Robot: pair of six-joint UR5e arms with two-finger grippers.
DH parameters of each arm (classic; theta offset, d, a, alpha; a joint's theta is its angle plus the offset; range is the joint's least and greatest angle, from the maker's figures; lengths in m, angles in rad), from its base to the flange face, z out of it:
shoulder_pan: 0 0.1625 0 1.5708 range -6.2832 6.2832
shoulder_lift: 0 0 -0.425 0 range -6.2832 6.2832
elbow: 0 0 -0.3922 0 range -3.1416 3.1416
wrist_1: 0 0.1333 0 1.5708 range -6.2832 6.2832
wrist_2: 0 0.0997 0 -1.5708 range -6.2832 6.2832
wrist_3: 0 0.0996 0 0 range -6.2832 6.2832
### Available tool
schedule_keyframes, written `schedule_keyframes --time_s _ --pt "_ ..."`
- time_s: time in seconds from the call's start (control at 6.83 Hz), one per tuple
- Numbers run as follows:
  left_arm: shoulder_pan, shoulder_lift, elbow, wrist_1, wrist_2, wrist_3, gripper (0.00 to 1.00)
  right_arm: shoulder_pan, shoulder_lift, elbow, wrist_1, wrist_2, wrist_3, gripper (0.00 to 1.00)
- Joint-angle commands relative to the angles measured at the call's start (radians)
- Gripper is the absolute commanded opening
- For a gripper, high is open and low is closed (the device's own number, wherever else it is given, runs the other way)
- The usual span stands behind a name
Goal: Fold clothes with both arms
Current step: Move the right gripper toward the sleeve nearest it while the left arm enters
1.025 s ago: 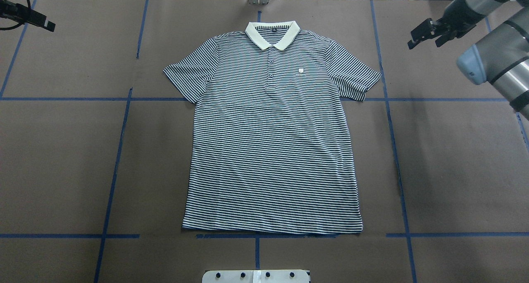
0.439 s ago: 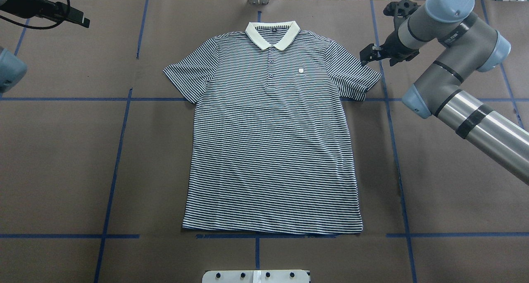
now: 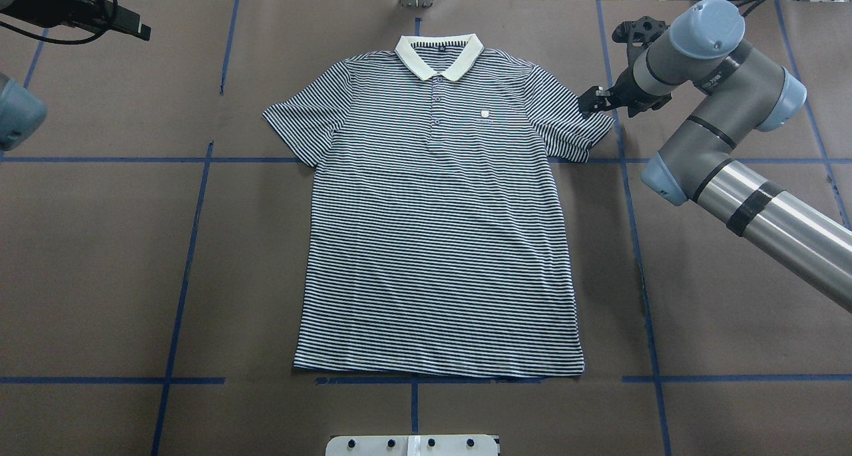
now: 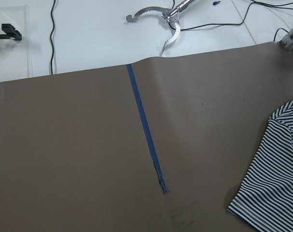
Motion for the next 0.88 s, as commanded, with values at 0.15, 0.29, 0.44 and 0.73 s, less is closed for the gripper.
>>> schedule_keyframes --time_s 0.15,0.29,0.44,0.73 --pt "0.000 0.003 -0.008 -0.001 -0.004 0.000 1.00 -0.001 -0.007 -0.009 -0.001 -0.004 -0.013 0.78" --pt "0.000 0.003 -0.008 -0.001 -0.005 0.001 1.00 -0.003 -0.007 -0.009 -0.001 -0.002 -0.013 0.76" --pt "0.000 0.003 -0.008 -0.001 -0.005 0.001 1.00 -0.004 -0.009 -0.009 -0.003 -0.002 -0.013 0.68" --pt "0.000 0.002 -0.009 -0.001 -0.005 0.001 1.00 -0.006 -0.007 -0.014 -0.008 0.001 -0.023 0.12"
